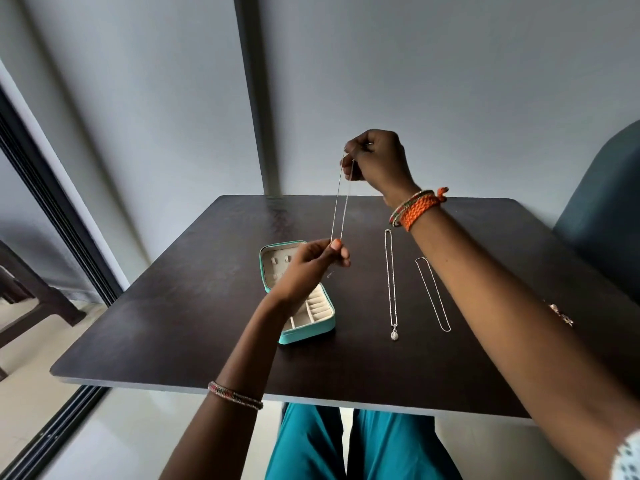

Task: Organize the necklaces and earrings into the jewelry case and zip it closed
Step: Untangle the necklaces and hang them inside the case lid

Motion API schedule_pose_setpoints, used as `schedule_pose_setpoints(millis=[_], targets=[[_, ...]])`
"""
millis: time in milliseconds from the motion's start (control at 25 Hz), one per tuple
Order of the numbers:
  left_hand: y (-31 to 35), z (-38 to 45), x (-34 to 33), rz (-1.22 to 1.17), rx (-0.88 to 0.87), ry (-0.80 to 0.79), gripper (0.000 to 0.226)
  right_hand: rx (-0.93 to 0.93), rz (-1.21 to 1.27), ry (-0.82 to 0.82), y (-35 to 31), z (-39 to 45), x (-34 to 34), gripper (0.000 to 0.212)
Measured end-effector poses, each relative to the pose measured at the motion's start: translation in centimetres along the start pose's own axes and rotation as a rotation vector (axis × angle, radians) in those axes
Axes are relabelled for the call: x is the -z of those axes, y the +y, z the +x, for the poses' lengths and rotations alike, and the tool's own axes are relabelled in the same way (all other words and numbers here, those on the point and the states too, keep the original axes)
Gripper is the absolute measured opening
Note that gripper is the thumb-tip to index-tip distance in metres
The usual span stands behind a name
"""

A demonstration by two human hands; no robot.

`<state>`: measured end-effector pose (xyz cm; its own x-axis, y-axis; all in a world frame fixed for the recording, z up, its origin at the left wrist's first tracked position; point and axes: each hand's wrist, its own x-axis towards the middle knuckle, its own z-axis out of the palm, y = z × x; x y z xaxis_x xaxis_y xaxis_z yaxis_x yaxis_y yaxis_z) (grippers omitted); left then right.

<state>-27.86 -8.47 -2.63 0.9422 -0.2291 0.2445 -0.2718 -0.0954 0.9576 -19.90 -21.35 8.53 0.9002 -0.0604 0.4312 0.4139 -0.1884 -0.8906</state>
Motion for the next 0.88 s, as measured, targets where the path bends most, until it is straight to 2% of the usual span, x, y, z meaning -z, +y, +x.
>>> schedule_pose_setpoints(millis=[160, 320, 440, 560, 640, 760, 880], targets=[[-2.1, -1.3, -0.9, -0.246, 0.154, 0.044, 0.028, -0.138, 0.126, 0.021, 1.7, 2.4, 0.9, 0.021], [-2.0, -2.5, -2.5, -0.308, 0.255, 0.150, 0.031, -0.170, 0.011, -0.012, 4.5, 3.3, 2.0, 0.014], [-1.5, -3.0, -3.9, -0.184, 0.332, 0.201, 0.037, -0.101, -0.157, 0.003, 6.9, 3.2, 2.2, 0.014], [-1.8, -3.4, -6.0, -0.149, 0.409, 0.180, 0.042, -0.084, -0.314, -0.039, 9.7, 2.5, 2.3, 0.017], [-2.4, -3.7, -6.9, -0.011, 0.429, 0.191, 0.046, -0.114, -0.341, -0.061, 11.9, 1.9, 2.3, 0.018], [-3.8, -4.2, -7.5, 0.355, 0.401, 0.226, 0.049, -0.146, -0.367, -0.088, 15.2, 1.5, 2.4, 0.017], [-4.7, -4.3, -7.6, 0.423, 0.362, 0.289, 0.048, -0.273, -0.231, -0.144, 15.9, 1.4, 2.9, 0.022]])
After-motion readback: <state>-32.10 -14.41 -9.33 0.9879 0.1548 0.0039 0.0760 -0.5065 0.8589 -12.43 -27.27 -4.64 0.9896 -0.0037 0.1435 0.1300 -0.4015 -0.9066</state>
